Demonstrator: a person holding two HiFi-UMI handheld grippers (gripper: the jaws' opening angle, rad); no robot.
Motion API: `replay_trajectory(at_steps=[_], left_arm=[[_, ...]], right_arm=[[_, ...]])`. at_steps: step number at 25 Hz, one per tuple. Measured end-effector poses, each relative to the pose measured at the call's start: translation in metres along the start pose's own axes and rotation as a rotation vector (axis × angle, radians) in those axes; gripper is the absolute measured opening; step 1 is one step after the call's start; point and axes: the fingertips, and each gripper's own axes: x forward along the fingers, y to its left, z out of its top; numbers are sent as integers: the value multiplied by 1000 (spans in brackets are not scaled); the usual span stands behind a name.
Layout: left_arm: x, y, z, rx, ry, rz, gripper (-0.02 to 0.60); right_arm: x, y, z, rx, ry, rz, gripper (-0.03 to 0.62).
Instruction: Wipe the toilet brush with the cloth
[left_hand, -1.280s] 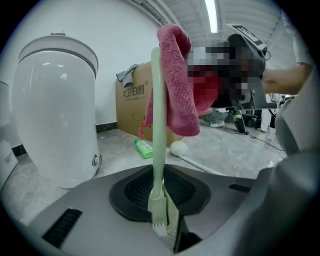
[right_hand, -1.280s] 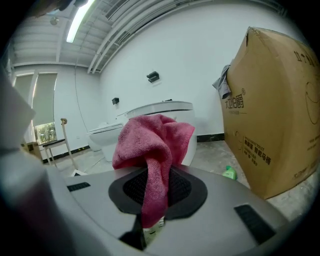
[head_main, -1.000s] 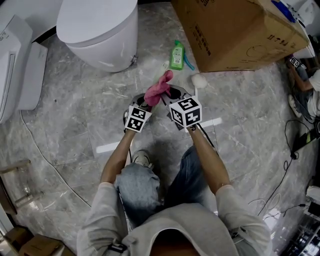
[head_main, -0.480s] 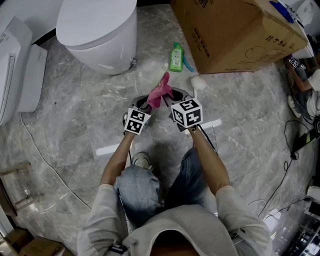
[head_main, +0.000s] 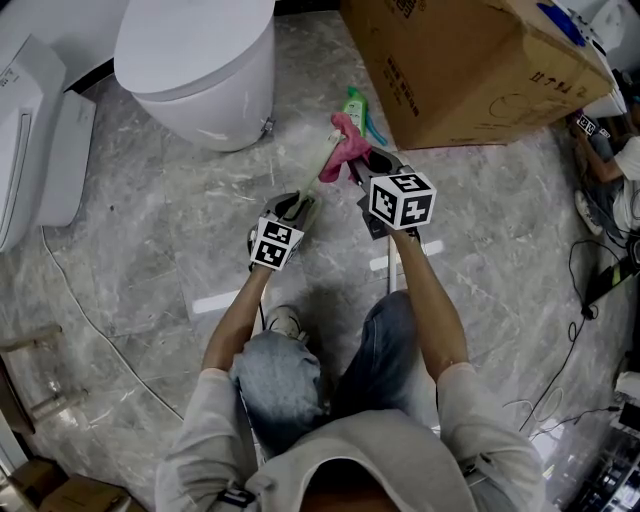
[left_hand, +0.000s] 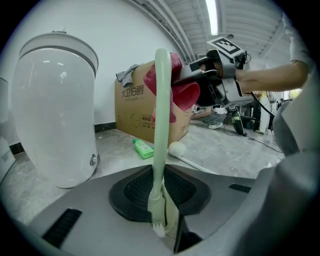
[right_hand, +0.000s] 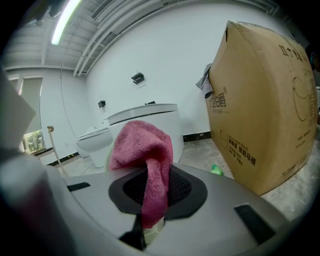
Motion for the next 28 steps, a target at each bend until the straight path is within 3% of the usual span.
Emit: replay_trajectory(at_steps=[9, 21, 28], left_arm=[[1, -1, 1, 12, -5, -15, 78], [2, 2, -2, 11, 7, -11, 78], [2, 1, -2, 10, 16, -15, 78]], right_arm=[[13, 15, 27, 23, -42, 47, 64], [30, 49, -24, 33, 48, 118, 64], [38, 60, -77, -4, 180, 145, 64]])
